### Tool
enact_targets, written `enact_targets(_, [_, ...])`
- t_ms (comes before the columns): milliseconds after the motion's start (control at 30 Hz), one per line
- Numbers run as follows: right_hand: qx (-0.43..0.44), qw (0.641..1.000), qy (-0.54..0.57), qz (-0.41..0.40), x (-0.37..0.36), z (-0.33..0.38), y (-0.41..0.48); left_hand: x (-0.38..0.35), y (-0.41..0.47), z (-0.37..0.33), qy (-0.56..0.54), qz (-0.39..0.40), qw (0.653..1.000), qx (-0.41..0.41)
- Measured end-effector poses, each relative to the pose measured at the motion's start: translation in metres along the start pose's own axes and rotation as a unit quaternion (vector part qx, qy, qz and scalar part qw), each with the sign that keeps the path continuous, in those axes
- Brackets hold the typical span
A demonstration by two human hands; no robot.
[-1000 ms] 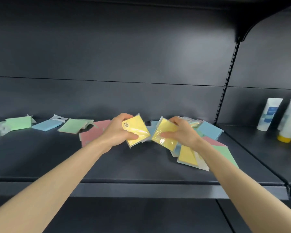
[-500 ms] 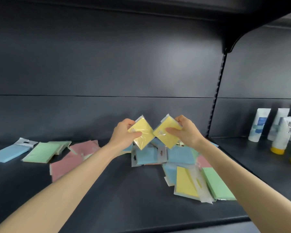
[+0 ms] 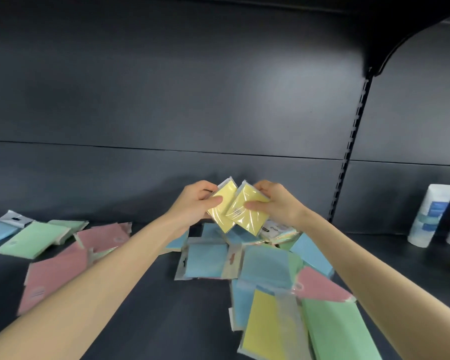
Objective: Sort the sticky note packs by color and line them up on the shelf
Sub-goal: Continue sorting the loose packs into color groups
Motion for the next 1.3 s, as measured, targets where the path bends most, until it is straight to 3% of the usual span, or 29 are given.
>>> enact_targets(300, [0.000, 0.999, 0.020, 0.039, 0.006, -0.016, 0.015, -0.018, 0.016, 0.004, 0.000, 0.024, 1.000, 0.005])
enact_targets(433, [-0.009, 1.000, -0.016, 0.020, 0.008, -0.021, 0.021, -0.012, 0.025, 0.014, 0.113, 0.059, 0.992, 0.001])
enact_targets(600, [-0.054, 0.996, -0.065, 0.015, 0.009, -0.036, 0.021, -0.006, 0.040, 0.037, 0.243, 0.106, 0.963, 0.043])
enact_targets(867, [-0.073, 0.992, -0.105, 0.022, 0.010, -0.037, 0.020, -0.014, 0.048, 0.051, 0.421, 0.142, 0.890, 0.104])
enact_targets(1300, [-0.114, 0.983, -0.131, 0.055, 0.019, -0.033, 0.009, -0.023, 0.046, 0.045, 0.446, 0.179, 0.863, 0.155])
Point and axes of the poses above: each hand's wrist, its own y-axis towards the middle knuckle, its own x-axis out of the back of the hand, z = x × y, the point moved 1 cm from there along y, towards the middle knuckle, and after that the axes turned 5 degrees about -y, right-handed, at the moved point
